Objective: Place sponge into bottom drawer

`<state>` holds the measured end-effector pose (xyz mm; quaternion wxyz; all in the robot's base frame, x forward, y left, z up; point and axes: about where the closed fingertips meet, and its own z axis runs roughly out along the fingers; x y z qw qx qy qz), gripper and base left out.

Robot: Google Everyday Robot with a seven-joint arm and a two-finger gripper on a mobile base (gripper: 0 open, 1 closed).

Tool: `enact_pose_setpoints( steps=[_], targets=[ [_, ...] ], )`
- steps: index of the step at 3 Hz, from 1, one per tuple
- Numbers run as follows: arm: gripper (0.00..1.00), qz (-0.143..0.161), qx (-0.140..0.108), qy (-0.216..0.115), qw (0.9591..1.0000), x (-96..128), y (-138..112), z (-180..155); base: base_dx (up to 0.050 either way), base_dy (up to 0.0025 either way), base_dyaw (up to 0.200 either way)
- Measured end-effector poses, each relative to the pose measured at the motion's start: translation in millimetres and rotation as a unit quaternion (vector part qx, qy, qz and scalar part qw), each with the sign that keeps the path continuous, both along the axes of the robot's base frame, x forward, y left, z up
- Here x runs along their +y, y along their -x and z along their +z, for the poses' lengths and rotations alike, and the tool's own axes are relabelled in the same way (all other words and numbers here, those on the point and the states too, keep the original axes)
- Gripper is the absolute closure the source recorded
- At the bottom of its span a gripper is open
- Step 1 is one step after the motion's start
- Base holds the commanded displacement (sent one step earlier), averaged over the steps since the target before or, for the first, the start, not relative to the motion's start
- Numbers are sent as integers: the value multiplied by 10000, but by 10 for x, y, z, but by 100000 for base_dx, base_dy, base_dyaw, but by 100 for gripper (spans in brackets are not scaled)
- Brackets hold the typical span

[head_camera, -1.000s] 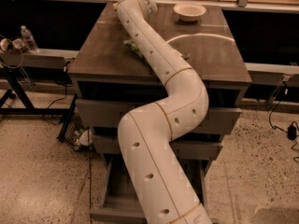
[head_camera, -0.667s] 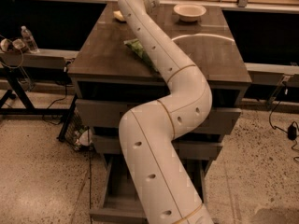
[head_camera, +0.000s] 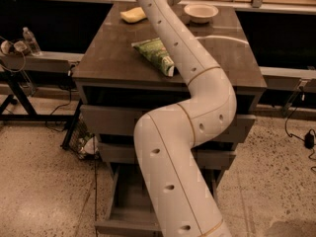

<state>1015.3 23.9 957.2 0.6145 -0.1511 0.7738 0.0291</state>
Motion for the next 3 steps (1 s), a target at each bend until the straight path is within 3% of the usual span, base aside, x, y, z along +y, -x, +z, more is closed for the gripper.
enact_pose_setpoints(
  steps=[1, 3],
  targets=[
    [61, 0, 15, 2, 10000, -2, -4, -22, 0, 0, 0],
    [15, 393, 73, 130, 9991, 462, -73, -387, 0, 0, 0]
  ],
)
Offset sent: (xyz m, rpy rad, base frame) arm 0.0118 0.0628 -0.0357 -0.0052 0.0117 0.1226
